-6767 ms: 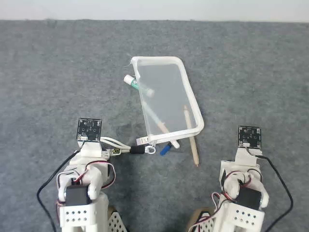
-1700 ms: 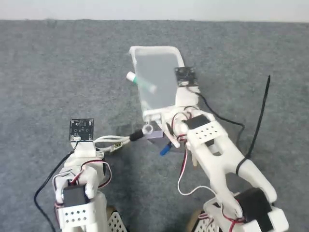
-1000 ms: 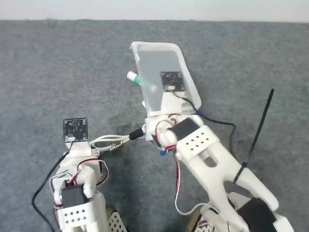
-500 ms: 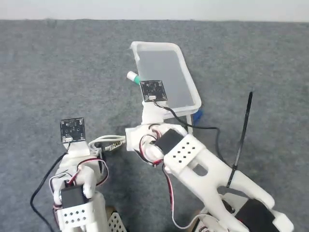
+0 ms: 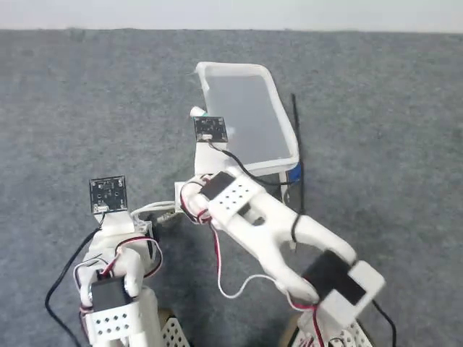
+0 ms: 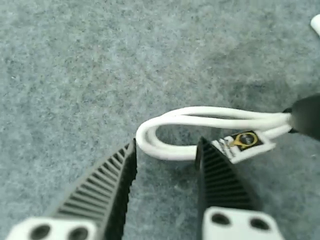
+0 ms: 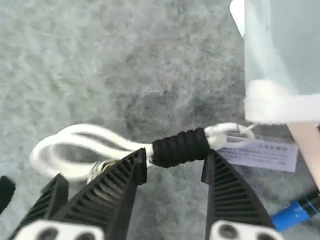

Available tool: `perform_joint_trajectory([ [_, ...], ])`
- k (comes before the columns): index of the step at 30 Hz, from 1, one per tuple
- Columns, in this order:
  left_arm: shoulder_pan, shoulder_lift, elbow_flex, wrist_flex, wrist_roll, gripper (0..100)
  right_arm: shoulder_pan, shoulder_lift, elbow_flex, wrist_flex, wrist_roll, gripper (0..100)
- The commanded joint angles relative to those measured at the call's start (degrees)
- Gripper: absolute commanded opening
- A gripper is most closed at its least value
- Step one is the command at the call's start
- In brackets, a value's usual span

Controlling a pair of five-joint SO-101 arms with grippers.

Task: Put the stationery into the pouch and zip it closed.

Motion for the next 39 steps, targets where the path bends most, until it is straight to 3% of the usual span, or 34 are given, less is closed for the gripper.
perform_joint_trajectory([
  [1,-0.1,-1.3,-1.5,-0.6,0.8,18,-0.6,2.0,-5.0,0.9,-0.5,17.6],
  [8,-0.1,-1.3,-1.5,-0.6,0.8,18,-0.1,5.6,-12.4,11.9,-0.2,0.4],
  [16,-0.1,-1.3,-1.5,-0.6,0.8,18,2.5,2.2,-13.5,22.1,6.1,0.6],
  [22,-0.1,-1.3,-1.5,-0.6,0.8,18,6.5,-3.3,-13.3,28.7,15.4,0.6],
  [31,-0.1,-1.3,-1.4,-0.6,0.8,18,10.3,-4.9,-13.3,29.8,37.5,0.6],
  [34,-0.1,-1.3,-1.4,-0.6,0.8,18,8.8,-5.1,-13.5,27.5,35.7,0.7],
  [39,-0.1,-1.3,-1.4,-0.6,0.8,18,6.5,-4.7,-13.5,25.1,20.8,13.0],
])
